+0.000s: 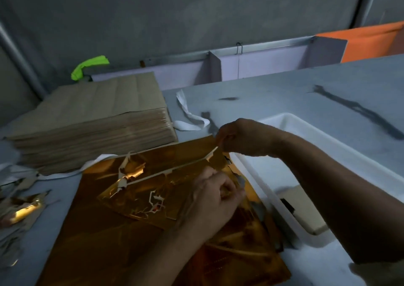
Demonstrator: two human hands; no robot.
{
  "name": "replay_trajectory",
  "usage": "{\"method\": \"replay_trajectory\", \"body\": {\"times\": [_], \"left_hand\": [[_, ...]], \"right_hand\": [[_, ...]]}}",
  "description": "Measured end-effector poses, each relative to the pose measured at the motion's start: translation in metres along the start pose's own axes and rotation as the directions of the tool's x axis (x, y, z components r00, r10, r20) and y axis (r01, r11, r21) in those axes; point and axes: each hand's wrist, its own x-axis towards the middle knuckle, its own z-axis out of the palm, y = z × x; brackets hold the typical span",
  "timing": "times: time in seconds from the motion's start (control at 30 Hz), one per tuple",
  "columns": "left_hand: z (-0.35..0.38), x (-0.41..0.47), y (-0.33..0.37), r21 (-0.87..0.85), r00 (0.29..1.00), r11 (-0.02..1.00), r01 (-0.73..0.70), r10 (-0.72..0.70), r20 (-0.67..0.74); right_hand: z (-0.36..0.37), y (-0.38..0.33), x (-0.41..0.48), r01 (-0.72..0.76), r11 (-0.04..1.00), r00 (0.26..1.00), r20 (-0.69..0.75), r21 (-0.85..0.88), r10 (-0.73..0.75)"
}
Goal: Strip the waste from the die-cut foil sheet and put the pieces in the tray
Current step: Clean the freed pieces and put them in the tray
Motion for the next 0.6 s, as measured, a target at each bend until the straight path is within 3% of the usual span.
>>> {"method": "replay_trajectory", "body": {"times": [0.13,0.23,0.43,0.6], "left_hand": [[-0.022,-0.003,-0.043,0.073,0.968,0.97,0.23,-0.22,-0.124],[-0.039,-0.008,-0.076,0.07,0.902,0.925,0.374,-0.345,-0.261],[-0.085,-0.017,-0.135,0.113,0.737,0.818,0.564,-0.437,-0.516],[-0.107,-0.02,-0.169,-0.073,0.575,0.672,0.737,-0.68,-0.455]], "right_hand": [[0.027,-0.027,0.024,0.032,0.998,0.999,0.039,-0.053,-0.03],[0.049,-0.038,0.039,0.025,0.99,0.994,0.11,-0.141,-0.01],[0.089,-0.033,0.063,-0.095,0.981,0.981,0.153,-0.171,0.122],[0.109,-0.025,0.073,-0.118,0.965,0.96,0.222,-0.236,0.172]]}}
